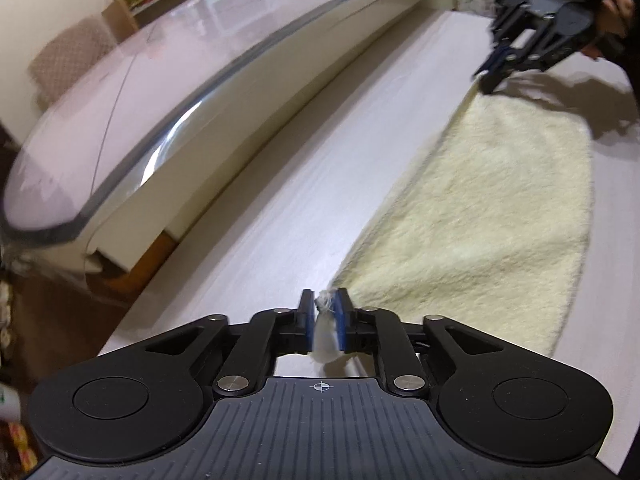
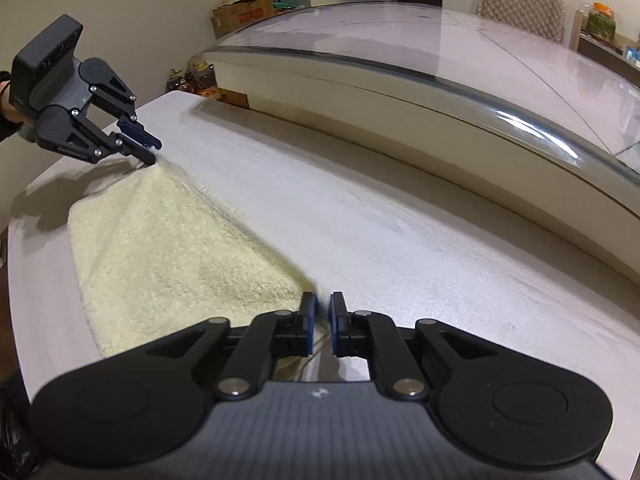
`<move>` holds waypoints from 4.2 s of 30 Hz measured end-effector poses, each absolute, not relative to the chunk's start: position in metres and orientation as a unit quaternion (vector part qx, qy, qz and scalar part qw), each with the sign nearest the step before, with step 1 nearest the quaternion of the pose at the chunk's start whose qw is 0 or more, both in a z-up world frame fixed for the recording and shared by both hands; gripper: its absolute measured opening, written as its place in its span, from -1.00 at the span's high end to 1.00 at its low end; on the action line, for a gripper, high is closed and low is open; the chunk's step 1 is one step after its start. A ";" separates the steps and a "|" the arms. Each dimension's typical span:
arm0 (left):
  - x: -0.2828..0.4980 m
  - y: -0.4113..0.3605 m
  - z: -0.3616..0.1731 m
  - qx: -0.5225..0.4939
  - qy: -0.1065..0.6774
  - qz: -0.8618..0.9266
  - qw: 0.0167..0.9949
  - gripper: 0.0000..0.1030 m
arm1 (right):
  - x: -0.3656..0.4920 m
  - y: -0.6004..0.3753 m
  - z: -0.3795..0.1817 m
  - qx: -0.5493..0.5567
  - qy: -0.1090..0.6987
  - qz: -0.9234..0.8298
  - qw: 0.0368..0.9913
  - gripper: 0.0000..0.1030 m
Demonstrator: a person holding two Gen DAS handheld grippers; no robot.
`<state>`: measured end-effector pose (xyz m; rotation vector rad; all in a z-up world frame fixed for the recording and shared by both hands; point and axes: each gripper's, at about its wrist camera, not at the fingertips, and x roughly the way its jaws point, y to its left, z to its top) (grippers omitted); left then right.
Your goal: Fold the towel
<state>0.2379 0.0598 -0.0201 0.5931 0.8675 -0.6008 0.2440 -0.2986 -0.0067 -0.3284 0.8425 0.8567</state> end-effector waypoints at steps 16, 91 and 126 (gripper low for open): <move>0.236 0.077 -0.013 0.236 0.409 -0.236 0.850 0.03 | 0.209 -0.313 0.015 -0.093 0.351 0.395 0.844 0.44; 0.102 0.068 -0.024 0.452 0.236 -0.438 0.740 0.87 | 0.115 -0.155 0.049 -0.170 0.283 0.564 0.757 0.84; 0.213 -0.110 -0.003 0.593 0.229 -0.501 0.587 0.86 | 0.168 -0.330 -0.041 0.210 0.317 0.348 0.857 0.84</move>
